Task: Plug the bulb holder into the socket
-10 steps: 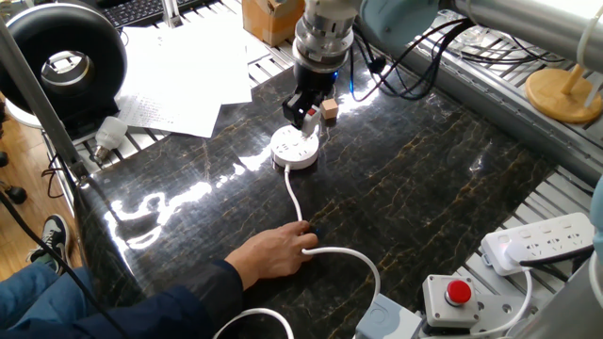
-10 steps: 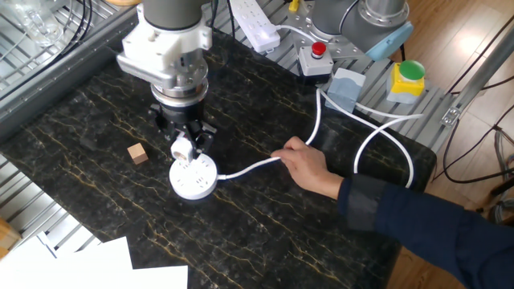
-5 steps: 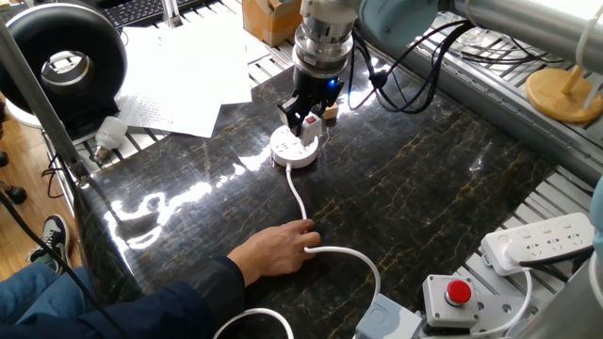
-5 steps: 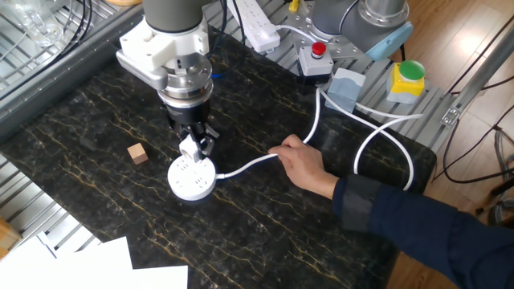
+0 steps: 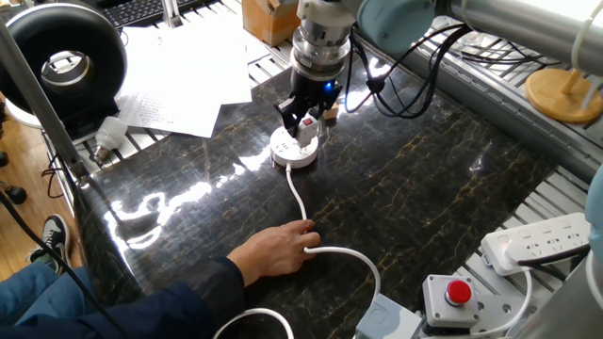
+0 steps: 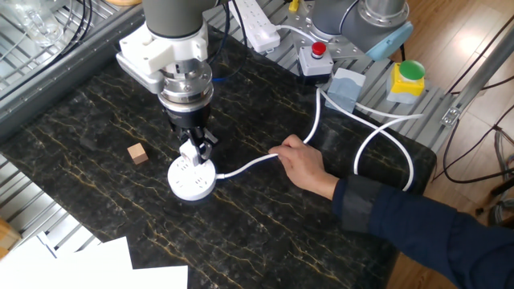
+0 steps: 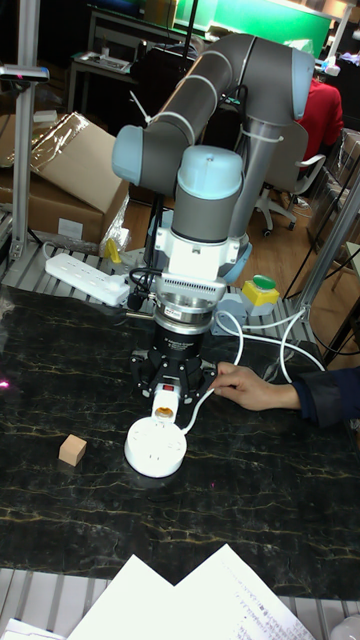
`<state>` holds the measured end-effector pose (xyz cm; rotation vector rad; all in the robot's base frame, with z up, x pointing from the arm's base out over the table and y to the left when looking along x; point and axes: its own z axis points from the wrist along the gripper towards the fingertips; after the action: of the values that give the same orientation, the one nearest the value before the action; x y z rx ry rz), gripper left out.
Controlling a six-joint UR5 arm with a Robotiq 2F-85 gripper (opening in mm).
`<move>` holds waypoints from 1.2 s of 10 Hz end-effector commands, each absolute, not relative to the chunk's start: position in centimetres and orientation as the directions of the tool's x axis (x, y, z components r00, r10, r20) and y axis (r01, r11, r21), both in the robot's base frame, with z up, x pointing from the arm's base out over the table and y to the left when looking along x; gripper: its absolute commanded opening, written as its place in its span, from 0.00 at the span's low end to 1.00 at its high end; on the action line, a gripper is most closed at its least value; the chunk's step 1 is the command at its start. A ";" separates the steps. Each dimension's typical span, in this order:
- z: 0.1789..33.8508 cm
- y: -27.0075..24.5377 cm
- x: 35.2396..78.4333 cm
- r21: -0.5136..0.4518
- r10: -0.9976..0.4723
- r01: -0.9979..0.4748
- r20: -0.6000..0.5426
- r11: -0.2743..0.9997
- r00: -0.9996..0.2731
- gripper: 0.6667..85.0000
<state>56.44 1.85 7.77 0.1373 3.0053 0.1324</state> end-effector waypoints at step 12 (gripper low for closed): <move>7.3 1.7 56.8 0.113 0.122 0.107 -0.135 0.988 -0.983 0.01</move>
<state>56.75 1.65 7.25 0.1551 2.9955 0.1384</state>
